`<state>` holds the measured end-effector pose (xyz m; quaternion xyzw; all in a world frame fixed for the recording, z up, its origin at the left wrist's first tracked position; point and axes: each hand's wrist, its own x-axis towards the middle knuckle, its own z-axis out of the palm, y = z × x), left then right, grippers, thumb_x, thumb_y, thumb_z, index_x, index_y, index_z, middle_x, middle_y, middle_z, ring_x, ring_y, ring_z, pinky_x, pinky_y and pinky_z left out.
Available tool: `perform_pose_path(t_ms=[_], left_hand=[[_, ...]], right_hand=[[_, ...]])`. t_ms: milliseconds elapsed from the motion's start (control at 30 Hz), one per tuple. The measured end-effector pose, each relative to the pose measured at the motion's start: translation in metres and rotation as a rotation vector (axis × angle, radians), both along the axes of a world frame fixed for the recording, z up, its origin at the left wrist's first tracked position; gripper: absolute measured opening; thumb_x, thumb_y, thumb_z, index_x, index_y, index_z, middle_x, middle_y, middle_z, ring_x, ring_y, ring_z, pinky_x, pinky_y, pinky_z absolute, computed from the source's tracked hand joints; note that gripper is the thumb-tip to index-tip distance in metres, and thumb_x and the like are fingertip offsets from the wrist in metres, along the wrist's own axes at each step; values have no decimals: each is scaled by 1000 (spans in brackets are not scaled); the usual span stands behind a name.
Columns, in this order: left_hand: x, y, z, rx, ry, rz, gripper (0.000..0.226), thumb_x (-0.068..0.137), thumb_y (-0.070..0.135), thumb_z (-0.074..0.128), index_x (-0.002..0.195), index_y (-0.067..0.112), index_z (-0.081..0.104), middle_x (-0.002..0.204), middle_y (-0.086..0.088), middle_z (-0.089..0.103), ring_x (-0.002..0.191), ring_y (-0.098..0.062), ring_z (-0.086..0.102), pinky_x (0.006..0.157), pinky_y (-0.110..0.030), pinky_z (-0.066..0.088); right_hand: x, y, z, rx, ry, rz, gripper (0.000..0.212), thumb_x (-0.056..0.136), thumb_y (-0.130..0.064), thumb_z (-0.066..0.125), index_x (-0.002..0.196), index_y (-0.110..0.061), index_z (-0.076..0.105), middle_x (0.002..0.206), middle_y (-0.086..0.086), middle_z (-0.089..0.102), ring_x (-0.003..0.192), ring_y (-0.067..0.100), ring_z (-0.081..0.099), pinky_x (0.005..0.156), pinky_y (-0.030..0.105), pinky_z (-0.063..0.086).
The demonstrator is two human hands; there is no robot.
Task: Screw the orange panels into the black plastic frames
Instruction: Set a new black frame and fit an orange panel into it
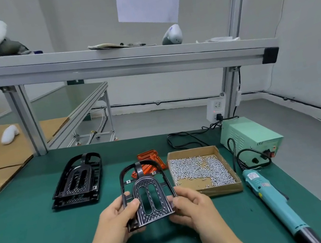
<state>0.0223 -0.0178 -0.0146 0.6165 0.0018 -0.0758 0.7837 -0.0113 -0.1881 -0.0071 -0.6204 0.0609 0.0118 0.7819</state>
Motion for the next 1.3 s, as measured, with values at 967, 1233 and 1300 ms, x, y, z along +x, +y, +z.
perform_pose_path(t_ms=[967,1233,1300], left_hand=[[-1,27,-7,429,8,58,32,78,3,72,102,24,69,100,6,71,93,-9,66,82,-20,47],[-7,18,-17,543,-123,152,28,86,13,64,102,35,65,97,5,69,90,-8,62,81,-18,46],[-8,16,-18,576,-167,173,27,88,13,61,105,33,64,97,12,65,89,-2,58,76,-10,41]], right_hand=[[-22,-8,-1,-1717,-923,517,48,84,-61,57,122,-32,65,110,-17,67,100,-2,62,72,11,51],[54,-8,28,-1497,-745,354,31,96,-29,58,123,-17,65,120,-1,66,113,15,57,102,30,41],[89,-6,33,-1613,-680,314,35,95,-22,58,130,-19,60,130,-2,60,123,17,51,107,34,35]])
